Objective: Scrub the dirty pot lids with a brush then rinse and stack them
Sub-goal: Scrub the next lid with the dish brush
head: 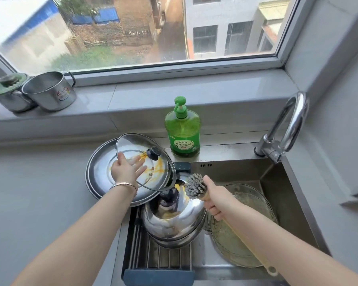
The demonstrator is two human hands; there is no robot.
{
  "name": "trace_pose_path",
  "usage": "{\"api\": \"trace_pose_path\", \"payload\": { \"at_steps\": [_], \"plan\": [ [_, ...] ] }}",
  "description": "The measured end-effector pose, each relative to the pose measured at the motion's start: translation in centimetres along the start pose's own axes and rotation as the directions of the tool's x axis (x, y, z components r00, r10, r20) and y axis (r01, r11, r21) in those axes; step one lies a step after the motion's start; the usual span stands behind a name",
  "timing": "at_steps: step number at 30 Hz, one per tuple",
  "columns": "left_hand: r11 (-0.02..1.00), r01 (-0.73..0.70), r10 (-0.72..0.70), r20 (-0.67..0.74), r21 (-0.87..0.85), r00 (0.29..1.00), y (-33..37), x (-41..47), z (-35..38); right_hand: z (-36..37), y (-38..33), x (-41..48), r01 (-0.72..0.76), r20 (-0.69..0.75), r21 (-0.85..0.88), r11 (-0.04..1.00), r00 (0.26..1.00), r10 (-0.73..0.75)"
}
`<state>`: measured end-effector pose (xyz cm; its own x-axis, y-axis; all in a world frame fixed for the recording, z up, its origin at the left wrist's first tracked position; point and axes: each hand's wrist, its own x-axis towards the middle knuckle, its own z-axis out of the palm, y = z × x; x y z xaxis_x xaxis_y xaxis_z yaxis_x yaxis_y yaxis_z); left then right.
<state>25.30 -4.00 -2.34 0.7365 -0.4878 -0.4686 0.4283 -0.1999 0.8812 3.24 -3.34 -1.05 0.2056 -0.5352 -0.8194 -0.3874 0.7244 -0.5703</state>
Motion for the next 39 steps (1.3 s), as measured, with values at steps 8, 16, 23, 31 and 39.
{"api": "trace_pose_path", "payload": {
  "at_steps": [8,16,23,31,39],
  "plan": [
    [0.999,-0.021,0.024,0.095,-0.036,0.995,1.3,-10.4,-1.7,-3.2,2.9,-3.2,0.472,-0.093,-0.222,0.853,0.861,-0.5],
    [0.988,0.148,-0.139,0.197,-0.034,0.971,-4.5,-18.0,0.7,-4.7,7.2,-6.7,0.472,-0.157,-0.617,0.63,0.71,-0.686],
    [0.976,0.209,-0.185,0.282,-0.058,0.941,-6.0,-20.2,1.8,-9.2,9.8,-7.0,0.529,-0.237,-0.392,0.753,0.733,-0.638],
    [0.973,0.229,-0.209,0.322,-0.025,0.924,-6.4,-21.0,2.3,-9.5,10.7,-7.0,0.508,-0.259,-0.493,0.706,0.689,-0.676],
    [0.981,0.194,-0.184,0.31,-0.003,0.933,-6.3,-21.1,1.9,-7.0,11.5,-8.6,0.604,-0.148,-0.512,0.61,0.638,-0.756]
  ]
}}
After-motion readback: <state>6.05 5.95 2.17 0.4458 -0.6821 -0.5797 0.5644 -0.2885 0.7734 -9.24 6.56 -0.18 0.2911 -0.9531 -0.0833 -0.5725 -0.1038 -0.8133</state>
